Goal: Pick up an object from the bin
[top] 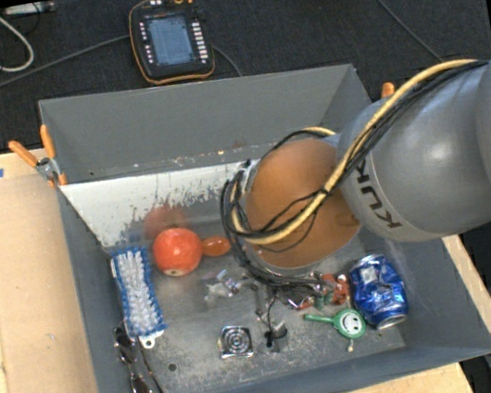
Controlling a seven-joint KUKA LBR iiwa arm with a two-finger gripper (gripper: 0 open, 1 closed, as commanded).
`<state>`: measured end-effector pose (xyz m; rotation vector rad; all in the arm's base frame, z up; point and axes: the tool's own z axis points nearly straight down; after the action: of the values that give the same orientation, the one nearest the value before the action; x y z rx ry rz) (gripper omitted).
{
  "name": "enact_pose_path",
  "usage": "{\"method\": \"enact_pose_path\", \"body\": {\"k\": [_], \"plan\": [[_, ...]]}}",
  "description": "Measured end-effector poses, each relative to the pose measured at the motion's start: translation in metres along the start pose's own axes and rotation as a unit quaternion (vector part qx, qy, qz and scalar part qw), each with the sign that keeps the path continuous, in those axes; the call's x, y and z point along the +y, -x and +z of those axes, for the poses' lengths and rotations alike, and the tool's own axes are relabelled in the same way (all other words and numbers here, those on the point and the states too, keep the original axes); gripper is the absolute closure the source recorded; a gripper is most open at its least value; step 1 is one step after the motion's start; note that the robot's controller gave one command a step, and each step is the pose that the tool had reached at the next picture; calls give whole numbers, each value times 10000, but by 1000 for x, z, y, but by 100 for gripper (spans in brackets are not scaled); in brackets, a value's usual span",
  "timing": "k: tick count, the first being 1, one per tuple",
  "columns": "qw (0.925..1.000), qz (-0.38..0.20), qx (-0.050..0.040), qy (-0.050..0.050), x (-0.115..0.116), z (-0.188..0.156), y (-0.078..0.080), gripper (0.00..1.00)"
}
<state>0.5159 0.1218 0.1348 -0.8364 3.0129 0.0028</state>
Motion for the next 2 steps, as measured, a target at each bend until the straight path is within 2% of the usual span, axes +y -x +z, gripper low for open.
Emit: {"method": "enact_pose_path", "body": {"k": [1, 2], "plan": [[9764, 2154, 142, 8, -2, 66, -27, 0], [9958, -918, 21, 7, 12, 65, -21, 0]]}}
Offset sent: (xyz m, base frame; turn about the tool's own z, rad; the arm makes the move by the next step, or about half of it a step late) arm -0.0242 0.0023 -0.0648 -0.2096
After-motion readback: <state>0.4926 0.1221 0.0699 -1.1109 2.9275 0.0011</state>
